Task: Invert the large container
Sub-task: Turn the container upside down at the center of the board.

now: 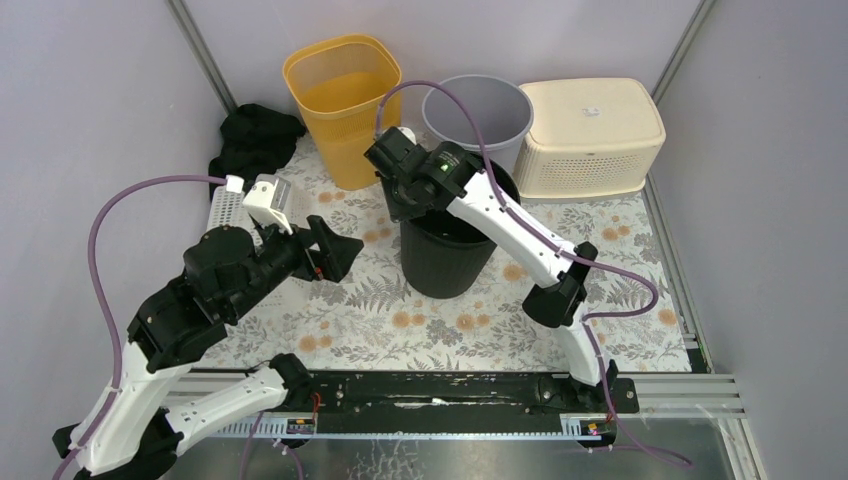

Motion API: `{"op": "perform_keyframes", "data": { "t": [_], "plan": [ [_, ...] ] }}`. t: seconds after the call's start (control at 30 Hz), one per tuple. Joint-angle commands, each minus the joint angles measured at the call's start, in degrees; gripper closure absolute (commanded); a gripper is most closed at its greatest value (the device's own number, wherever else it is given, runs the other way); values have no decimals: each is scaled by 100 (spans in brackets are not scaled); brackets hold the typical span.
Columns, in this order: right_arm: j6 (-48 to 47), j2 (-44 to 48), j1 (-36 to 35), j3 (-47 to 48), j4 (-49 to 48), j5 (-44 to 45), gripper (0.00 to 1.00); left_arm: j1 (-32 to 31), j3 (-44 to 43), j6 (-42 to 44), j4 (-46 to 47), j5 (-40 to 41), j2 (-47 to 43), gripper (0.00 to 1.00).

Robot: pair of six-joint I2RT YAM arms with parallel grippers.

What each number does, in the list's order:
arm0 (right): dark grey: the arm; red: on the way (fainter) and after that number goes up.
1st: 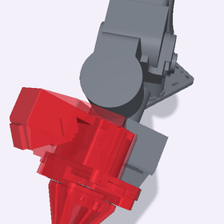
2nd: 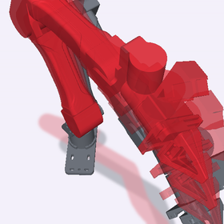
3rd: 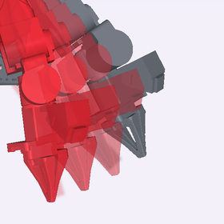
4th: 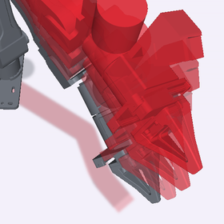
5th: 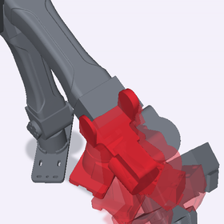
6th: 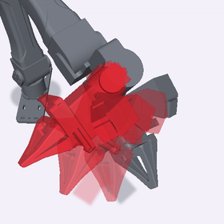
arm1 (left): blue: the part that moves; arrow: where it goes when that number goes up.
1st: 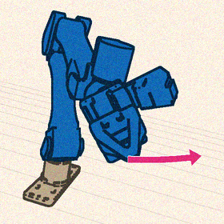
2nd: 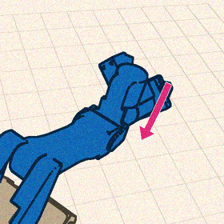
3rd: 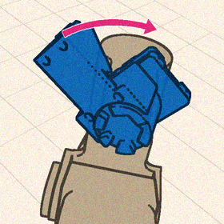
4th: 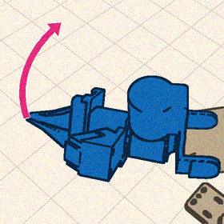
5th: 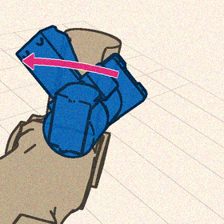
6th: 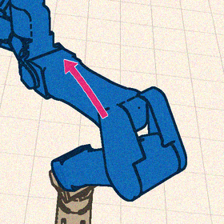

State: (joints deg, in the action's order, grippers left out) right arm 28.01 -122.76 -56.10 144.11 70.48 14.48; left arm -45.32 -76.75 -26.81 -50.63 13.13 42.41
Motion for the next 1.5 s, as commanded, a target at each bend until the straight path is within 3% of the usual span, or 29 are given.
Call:
{"op": "perform_keyframes", "data": {
  "t": [0.0,0.3,0.57,0.9,1.1,1.47],
  "plan": [
    [274,130,51,3,-412,-811,100,23,-97,70,49,98,24,0],
    [310,911,105,-268,-798,-1472,100,23,-179,17,61,29,127,0],
    [797,1767,226,-1184,-1965,-1823,100,22,-199,-38,56,2,130,0],
    [2441,3642,1017,-4994,-5613,-2887,100,19,-237,-178,1,-27,131,0],
    [3357,4455,1514,-6700,-7438,-3229,100,27,-105,-309,-17,-23,82,0],
    [4398,5549,2418,-9036,-9378,-3451,100,17,-70,-353,-7,-30,229,0]
  ]
}}
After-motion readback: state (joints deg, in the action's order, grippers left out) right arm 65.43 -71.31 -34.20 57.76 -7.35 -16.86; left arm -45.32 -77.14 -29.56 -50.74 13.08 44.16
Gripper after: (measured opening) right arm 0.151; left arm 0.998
